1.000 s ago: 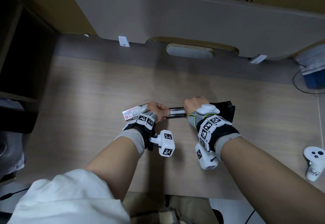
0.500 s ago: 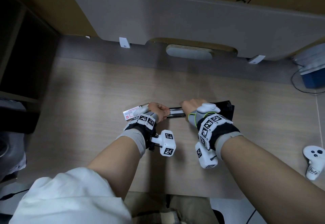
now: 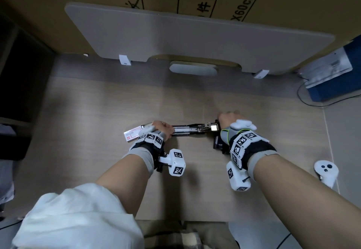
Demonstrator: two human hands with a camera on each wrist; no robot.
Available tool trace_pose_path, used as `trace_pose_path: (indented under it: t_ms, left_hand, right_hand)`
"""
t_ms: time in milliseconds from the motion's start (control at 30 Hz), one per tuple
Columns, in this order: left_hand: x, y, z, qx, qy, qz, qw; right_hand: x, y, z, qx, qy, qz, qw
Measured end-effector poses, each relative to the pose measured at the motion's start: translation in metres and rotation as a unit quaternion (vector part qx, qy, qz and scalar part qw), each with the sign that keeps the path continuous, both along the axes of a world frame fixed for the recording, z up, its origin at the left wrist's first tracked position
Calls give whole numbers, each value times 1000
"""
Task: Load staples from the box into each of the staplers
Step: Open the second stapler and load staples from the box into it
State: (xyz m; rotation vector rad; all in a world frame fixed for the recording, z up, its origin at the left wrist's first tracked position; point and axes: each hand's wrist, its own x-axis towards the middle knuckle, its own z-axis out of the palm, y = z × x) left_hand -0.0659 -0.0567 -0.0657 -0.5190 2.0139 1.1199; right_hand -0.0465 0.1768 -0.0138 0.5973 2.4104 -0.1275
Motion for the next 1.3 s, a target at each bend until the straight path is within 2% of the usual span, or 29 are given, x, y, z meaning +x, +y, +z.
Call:
trace_pose_path:
  t_ms: [100,200,300,367,500,633,767,833,967,1100,1300]
  left_hand:
    - [0,8,5,-33,-23,62,997]
    - [0,7,11,29,-50,120,991]
    - [2,2,17,99,-81,179,975]
    - [3,0,17,124,-95,194,968]
    - [7,-9,14,150,-96,201,963]
    - [12,-22,4,157,-91,176,967]
    - [16,-30,-5,172,-67,142,973]
    - [19,-31,-9,144,-45,119,981]
    - [19,-33,-20,71,-13,75,995]
    - [17,-28,-23,86,8,104,991]
    - [15,-31,-15,82,-5,56,995]
  right_hand:
    - [-6,-1,12,-2,6,25,1000]
    - [-12,-14,23,-19,-14,80,997]
    - [-13,-36,35,8,-43,152,987]
    - [-14,-50,36,-6,-32,199,980]
    - [-11,-72,30,-7,2,233,972]
    - [-7,-91,27,-16,67,277,958]
    - [0,-100,7,-45,88,281,955]
    - [3,-102,-2,-47,95,286,952]
    - [-1,-107,-12,-46,81,293,952]
    - [-6,-115,-16,-49,54,280,957]
    - [-2,-111,-8,-58,43,239,968]
